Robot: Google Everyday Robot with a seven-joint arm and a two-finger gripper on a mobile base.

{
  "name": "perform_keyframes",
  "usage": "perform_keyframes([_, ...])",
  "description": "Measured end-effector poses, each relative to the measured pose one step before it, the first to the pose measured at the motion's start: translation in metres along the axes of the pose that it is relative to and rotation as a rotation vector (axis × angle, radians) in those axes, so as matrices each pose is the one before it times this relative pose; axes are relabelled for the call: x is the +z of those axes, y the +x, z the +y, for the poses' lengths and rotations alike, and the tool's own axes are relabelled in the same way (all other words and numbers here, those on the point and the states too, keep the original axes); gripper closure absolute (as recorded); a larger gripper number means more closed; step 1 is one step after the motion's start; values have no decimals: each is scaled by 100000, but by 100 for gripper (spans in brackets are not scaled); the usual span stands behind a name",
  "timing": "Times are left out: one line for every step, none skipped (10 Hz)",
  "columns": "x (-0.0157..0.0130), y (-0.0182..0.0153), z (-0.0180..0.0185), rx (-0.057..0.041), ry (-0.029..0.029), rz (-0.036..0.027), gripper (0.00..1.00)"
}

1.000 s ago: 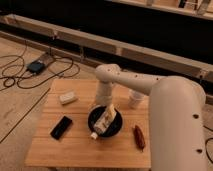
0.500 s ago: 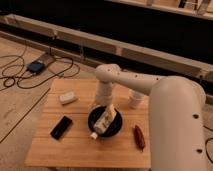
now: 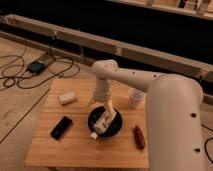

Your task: Push the ceramic bowl across the table

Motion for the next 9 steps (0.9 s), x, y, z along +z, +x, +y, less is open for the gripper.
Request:
perform_keyframes([-254, -9, -527, -1096, 11, 1179, 20])
perform_keyframes([11, -100, -738, -1444, 78, 1164, 20])
perform_keyframes([163, -131, -619, -1219, -86, 675, 20])
perform_keyframes([176, -122, -807, -1347, 80, 802, 20])
perform_keyframes([201, -70, -661, -952, 9, 413, 20])
perform_keyframes([231, -64, -636, -854, 82, 313, 20])
perform_keyframes([416, -61, -838, -1122, 100, 160, 20])
perform_keyframes([510, 39, -741, -923, 273, 107, 20])
perform_keyframes([643, 95, -796, -1318, 333, 177, 20])
